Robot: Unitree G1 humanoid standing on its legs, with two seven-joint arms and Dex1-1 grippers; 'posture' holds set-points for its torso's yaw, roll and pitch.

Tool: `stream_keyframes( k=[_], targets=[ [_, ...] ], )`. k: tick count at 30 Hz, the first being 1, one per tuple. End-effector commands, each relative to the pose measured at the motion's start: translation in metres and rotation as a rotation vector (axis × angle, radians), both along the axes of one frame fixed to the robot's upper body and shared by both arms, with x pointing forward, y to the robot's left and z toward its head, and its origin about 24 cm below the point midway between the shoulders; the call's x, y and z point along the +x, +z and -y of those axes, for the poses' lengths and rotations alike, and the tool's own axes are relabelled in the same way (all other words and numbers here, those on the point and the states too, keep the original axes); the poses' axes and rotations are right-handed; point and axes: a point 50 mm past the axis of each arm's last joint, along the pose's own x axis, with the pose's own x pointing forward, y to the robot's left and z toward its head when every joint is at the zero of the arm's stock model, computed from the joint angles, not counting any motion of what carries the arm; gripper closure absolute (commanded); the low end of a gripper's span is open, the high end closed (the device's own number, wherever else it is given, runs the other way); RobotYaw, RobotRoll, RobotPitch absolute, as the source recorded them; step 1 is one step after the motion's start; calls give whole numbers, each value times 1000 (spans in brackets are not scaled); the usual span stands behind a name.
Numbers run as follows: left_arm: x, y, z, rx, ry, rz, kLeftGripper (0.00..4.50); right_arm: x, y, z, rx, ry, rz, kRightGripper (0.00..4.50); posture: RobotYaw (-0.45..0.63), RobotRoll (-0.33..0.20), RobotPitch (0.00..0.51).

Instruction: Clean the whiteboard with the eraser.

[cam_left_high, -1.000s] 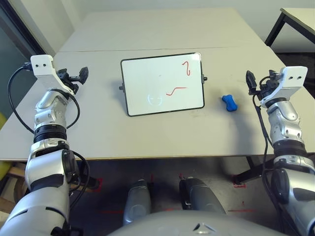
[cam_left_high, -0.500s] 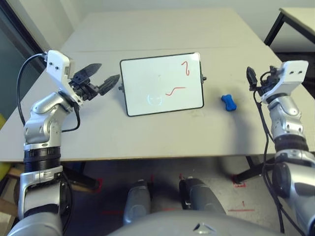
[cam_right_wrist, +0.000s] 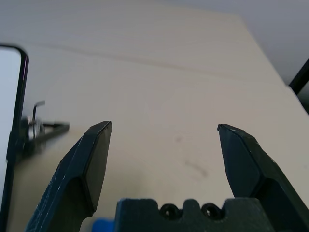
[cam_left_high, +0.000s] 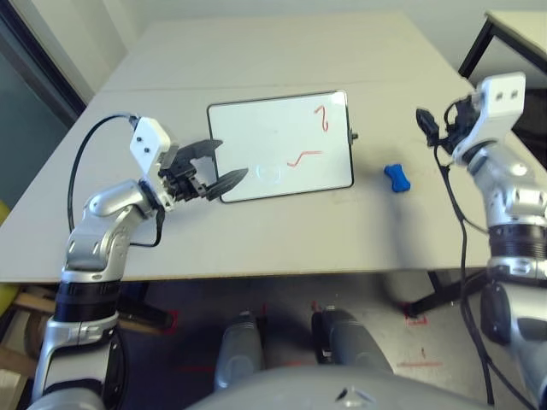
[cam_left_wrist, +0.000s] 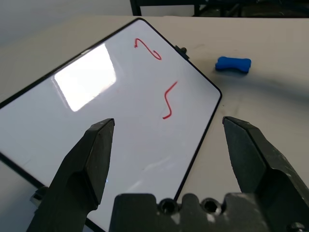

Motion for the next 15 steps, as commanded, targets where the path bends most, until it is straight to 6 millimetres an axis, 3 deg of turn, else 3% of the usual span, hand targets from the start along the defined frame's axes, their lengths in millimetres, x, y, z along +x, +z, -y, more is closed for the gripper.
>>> stream_keyframes(
  k=[1,10,15],
  targets=[
    [-4,-5,4,51,-39,-3,0,-8,4,-9,-26,18,-186,8,-150,0,79],
    [-2,-11,10,61,-50,-12,0,-21,10,-40,-104,90,-447,8,-155,0,80],
    [-2,-13,13,62,-48,-9,0,-23,-9,-42,-158,65,-567,8,-146,0,82]
  ],
)
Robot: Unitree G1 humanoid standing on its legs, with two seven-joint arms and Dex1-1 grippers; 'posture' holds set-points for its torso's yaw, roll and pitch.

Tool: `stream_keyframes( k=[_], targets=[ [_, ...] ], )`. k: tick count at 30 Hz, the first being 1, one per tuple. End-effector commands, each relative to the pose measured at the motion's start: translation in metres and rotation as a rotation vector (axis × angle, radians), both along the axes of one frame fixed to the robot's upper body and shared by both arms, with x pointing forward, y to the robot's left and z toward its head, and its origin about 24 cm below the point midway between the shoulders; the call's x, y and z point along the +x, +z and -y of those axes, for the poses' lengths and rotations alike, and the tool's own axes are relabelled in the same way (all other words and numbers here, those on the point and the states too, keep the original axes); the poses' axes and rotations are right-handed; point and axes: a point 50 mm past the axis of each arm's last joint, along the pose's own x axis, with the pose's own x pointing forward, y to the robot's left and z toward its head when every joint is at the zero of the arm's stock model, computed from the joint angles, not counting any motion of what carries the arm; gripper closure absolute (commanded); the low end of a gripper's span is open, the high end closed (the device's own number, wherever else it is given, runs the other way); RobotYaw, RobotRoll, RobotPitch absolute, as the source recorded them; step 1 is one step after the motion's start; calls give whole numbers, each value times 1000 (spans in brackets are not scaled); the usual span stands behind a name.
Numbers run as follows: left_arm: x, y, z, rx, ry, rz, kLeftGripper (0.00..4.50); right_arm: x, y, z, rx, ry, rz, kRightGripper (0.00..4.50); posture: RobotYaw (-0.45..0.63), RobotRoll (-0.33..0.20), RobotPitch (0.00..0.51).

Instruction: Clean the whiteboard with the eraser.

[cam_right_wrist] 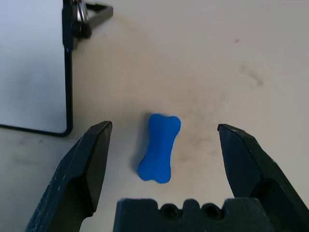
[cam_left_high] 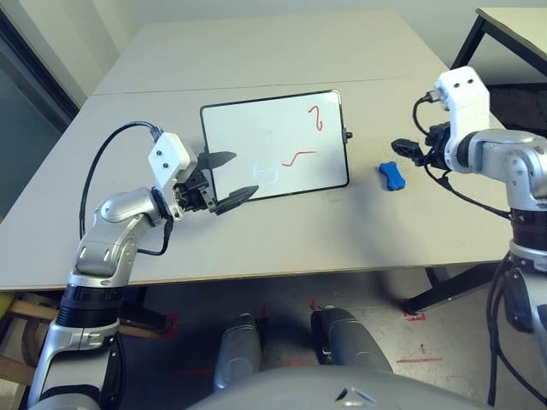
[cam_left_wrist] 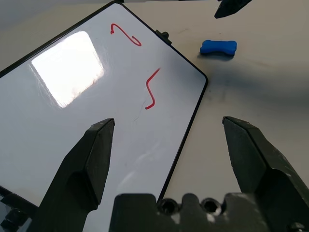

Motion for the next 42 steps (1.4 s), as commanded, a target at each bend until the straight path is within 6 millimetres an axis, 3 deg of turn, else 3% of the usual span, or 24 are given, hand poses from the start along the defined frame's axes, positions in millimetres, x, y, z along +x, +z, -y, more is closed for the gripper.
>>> stream_keyframes(
  k=[1,14,32,35,42],
  targets=[
    [0,-3,3,17,0,3,0,-1,-13,0,-35,-25,-73,8,-146,0,82],
    [-1,-5,2,28,22,9,0,15,-44,-1,-51,-102,-152,8,-118,0,87],
    [-2,-7,-1,48,34,11,0,20,-65,2,-42,-128,-188,8,-108,0,92],
    [-1,-7,-1,49,34,12,0,19,-68,2,-38,-133,-202,699,-108,0,94],
    [-1,-8,-2,51,36,11,0,17,-67,2,-14,-136,-217,3253,-109,0,95]
  ],
)
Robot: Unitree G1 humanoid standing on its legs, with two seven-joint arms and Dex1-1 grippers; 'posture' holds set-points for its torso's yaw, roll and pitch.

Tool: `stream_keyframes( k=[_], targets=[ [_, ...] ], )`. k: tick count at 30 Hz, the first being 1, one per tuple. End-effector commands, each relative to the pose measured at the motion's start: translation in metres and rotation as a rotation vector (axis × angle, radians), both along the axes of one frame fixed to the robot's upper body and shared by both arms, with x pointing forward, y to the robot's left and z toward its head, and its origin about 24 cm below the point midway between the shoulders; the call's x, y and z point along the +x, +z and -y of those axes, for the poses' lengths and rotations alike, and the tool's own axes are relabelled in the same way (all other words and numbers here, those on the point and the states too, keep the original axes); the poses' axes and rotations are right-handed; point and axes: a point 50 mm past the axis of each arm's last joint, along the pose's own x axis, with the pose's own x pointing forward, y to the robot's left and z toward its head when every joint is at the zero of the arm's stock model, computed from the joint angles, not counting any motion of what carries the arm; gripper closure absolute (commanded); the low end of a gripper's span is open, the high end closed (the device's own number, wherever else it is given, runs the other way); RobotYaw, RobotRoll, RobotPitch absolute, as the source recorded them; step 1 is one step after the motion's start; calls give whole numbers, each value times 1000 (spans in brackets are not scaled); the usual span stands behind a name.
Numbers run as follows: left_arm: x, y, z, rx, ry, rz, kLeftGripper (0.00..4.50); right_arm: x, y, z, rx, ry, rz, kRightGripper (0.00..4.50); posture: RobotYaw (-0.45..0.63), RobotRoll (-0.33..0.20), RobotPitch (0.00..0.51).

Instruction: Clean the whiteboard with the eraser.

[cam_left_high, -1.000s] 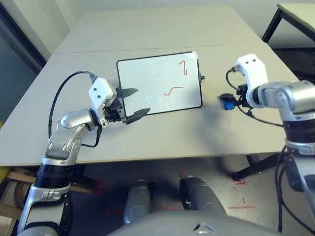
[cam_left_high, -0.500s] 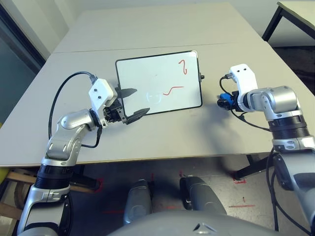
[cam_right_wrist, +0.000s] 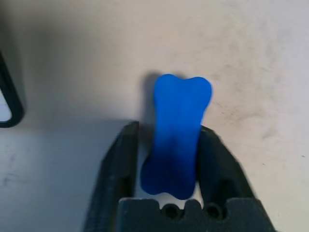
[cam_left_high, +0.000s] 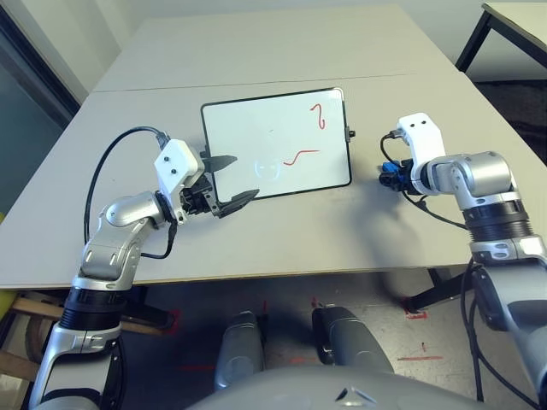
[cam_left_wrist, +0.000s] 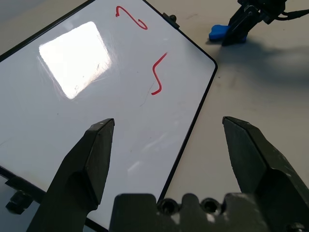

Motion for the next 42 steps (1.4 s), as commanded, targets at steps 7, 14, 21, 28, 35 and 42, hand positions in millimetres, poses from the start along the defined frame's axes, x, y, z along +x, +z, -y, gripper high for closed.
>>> stream_keyframes(
  k=[7,14,21,28,35,42],
  targets=[
    [0,-2,-2,17,4,-8,0,-4,9,4,-26,13,7,4160,-115,0,103],
    [0,0,-4,25,7,-5,0,-4,57,-22,-312,445,251,4160,-120,0,103],
    [3,5,-7,51,10,2,0,-8,93,-58,-677,860,372,4161,-133,0,95],
    [5,9,-13,72,30,16,0,-3,99,-98,-729,1045,391,4161,-119,0,93],
    [3,10,-25,92,73,22,0,7,86,-112,-752,1120,361,4161,-86,0,96],
    [0,9,-32,98,101,26,0,15,73,-115,-747,1143,331,4161,-67,0,96]
  ],
)
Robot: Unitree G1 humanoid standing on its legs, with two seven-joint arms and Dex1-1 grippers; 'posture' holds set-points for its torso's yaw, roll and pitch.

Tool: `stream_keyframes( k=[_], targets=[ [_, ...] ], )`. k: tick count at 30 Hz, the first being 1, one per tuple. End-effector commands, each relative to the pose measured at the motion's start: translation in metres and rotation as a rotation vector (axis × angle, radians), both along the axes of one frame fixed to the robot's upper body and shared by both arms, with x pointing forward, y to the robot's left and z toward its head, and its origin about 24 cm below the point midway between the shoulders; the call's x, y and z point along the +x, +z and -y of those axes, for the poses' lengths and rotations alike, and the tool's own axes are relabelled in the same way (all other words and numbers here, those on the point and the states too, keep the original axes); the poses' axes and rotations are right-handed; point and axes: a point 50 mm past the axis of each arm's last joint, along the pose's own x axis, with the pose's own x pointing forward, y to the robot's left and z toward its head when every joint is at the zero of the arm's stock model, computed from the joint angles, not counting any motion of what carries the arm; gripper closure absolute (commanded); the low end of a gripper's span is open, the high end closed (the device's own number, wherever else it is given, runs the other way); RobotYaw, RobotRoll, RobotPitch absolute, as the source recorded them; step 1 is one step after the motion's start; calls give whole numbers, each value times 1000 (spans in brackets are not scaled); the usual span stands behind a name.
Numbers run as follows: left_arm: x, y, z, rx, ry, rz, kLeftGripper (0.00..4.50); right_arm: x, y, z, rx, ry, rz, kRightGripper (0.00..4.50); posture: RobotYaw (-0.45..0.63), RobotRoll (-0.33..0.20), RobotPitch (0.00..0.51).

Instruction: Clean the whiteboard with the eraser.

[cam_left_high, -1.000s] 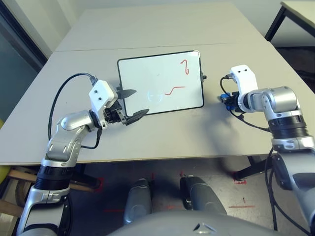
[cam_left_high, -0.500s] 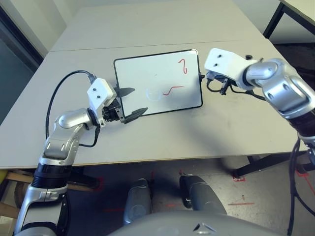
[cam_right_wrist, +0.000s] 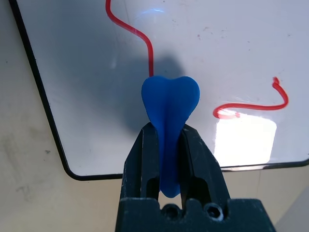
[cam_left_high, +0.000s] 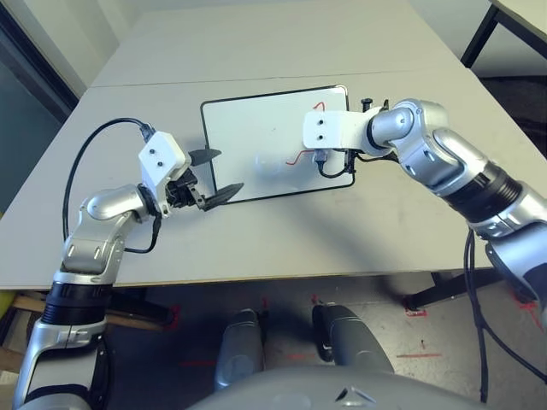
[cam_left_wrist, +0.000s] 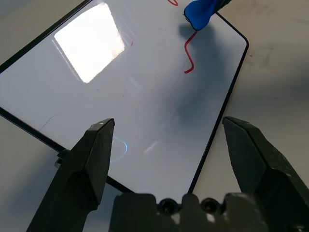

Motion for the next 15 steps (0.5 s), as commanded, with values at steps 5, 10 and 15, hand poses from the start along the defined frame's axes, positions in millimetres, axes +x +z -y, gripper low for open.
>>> stream_keyframes(
  k=[5,10,15],
  targets=[
    [-3,0,-6,16,31,7,0,6,-11,4,-47,-2,-8,4161,-64,0,96],
    [-3,1,-6,15,33,10,0,8,-17,0,-61,5,-1,4161,-61,0,95],
    [-3,2,-6,17,33,10,0,6,-16,-14,-44,34,-9,4161,-63,0,99]
  ],
)
